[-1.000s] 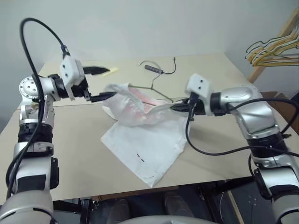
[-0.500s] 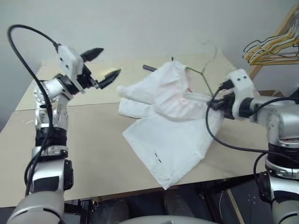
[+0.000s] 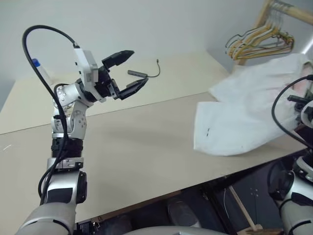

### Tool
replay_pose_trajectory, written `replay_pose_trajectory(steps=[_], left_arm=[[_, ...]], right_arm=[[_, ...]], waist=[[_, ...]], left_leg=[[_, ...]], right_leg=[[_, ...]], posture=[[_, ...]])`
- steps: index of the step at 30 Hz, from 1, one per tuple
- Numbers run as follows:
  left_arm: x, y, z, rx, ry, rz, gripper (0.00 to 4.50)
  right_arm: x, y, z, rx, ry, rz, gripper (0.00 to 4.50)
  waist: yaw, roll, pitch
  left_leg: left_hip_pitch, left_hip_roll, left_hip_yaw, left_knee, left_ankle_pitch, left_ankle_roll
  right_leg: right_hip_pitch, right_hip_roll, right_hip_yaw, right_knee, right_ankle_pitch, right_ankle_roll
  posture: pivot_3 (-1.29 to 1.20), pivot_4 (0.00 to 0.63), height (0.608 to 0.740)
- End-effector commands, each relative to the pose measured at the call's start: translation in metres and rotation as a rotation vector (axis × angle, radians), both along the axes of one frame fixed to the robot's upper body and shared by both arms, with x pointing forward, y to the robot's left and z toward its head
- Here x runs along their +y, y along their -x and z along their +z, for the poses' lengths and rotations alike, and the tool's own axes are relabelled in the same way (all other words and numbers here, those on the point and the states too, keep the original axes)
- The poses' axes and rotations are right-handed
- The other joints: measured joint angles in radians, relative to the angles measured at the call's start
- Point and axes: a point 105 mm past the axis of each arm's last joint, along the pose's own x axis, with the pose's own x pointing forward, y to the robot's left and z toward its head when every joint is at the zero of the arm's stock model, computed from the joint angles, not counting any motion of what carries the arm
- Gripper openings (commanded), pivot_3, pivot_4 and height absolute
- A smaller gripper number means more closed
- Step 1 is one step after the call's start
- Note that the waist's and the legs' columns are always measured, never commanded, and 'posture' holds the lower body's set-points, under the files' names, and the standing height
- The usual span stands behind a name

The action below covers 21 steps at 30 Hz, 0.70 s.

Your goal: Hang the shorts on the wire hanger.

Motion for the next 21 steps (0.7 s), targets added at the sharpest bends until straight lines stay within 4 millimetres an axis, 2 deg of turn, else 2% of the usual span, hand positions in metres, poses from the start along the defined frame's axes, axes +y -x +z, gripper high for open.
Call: replay_pose_trajectory(steps=[1,6,9,12,21], left_arm=[[-0.003,0.006,0.008,-0.033,0.006,-0.027,4.50],[-0.004,0.008,0.008,-0.036,0.007,-0.029,4.50],[-0.004,0.013,0.010,-0.046,0.009,-0.046,4.50],[-0.004,0.018,0.012,-0.059,0.015,-0.057,4.50],[-0.005,0.023,0.009,-0.070,-0.004,-0.050,4.50]], right_arm=[[-0.012,0.009,0.022,-0.044,0.047,-0.143,0.09],[-0.014,0.007,0.044,-0.075,0.073,-0.246,0.09],[-0.016,0.000,0.050,-0.100,0.049,-0.269,0.09],[-0.021,-0.006,0.053,-0.122,0.031,-0.291,0.09],[-0.041,-0.030,0.061,-0.199,-0.169,-0.309,0.09]], waist=[[-0.022,0.005,-0.003],[-0.063,0.012,-0.007],[-0.077,0.012,-0.007],[-0.078,0.012,-0.007],[-0.064,0.012,-0.007]], left_leg=[[0.000,0.000,0.000,0.000,0.000,0.000],[0.002,-0.001,0.001,-0.002,0.001,0.002],[0.007,0.000,0.001,-0.004,0.001,0.002],[0.016,0.000,0.002,-0.005,0.001,0.002],[0.018,-0.001,0.003,-0.006,-0.001,0.005]], right_leg=[[0.001,0.000,0.000,0.000,0.000,0.000],[0.002,0.000,0.002,0.000,0.000,0.001],[0.009,0.001,0.002,-0.002,-0.001,0.001],[0.018,0.002,0.001,-0.008,-0.001,0.001],[0.025,0.001,0.001,-0.015,-0.001,0.002]], posture=[[-0.34,0.000,0.740],[-0.33,0.000,0.740],[-0.33,0.000,0.740],[-0.32,0.000,0.740],[-0.29,0.000,0.740]])
